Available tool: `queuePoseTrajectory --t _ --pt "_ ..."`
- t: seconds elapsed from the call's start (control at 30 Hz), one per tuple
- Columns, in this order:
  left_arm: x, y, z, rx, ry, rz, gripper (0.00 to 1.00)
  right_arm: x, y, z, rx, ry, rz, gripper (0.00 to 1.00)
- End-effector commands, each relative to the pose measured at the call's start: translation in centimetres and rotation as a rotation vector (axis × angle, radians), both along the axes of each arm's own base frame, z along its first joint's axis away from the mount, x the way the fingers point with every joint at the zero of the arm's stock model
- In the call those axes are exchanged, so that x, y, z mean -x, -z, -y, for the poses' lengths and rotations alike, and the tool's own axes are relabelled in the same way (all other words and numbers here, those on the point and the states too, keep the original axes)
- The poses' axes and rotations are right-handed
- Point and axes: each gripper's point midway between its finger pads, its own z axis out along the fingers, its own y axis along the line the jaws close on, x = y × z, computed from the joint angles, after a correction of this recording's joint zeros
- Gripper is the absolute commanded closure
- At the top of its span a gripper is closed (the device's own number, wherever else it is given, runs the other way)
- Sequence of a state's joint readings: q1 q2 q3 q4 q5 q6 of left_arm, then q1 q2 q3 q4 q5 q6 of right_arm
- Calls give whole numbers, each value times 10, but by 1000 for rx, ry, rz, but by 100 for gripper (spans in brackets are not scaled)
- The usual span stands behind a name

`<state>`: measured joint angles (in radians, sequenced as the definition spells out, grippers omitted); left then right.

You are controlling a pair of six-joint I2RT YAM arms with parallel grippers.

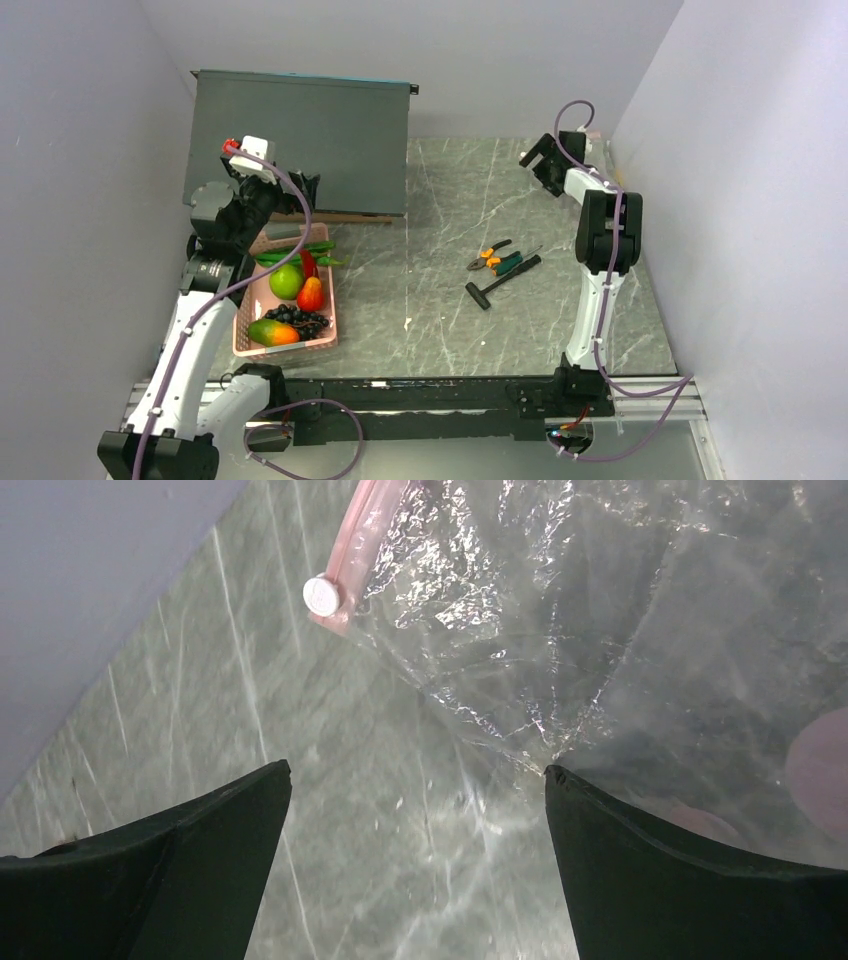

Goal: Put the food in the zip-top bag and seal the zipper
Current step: Move the zipper food storage bag to the center of the board.

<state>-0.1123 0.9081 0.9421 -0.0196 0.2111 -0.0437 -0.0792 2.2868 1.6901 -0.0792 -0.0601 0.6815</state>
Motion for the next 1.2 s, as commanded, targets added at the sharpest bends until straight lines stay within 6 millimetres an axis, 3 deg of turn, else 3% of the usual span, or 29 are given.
queuePoseTrajectory --t 0.0,0.2,0.27,0.43,0.57,0.67,0.8,0.93,1.03,1.17 --pt "-1 -17 -9 -15 -34 71 1 38 9 -34 -29 -112 -124 0" --pt "0 -17 -14 -15 -54 79 1 72 0 -56 3 -185 -167 0" --pt "-1 -18 -16 -15 -60 83 1 84 -6 -75 12 -222 -171 0" --pt "2 -23 -19 -3 -60 95 1 110 -24 -101 80 -280 -182 0" --pt "7 -28 -24 -6 -77 118 1 125 -48 -118 154 -315 -167 0" --pt "10 -32 -26 -12 -87 135 1 128 -75 -117 249 -278 -137 0" --pt "12 -34 -29 -16 -94 146 1 119 -124 -99 383 -107 -62 0" --pt "14 -39 -34 3 -98 159 1 98 -154 -74 547 109 -55 0" --pt "13 -39 -37 28 -99 157 1 79 -159 -62 668 167 -93 0" --pt "8 -38 -45 52 -100 144 1 45 -150 -62 769 160 -87 0"
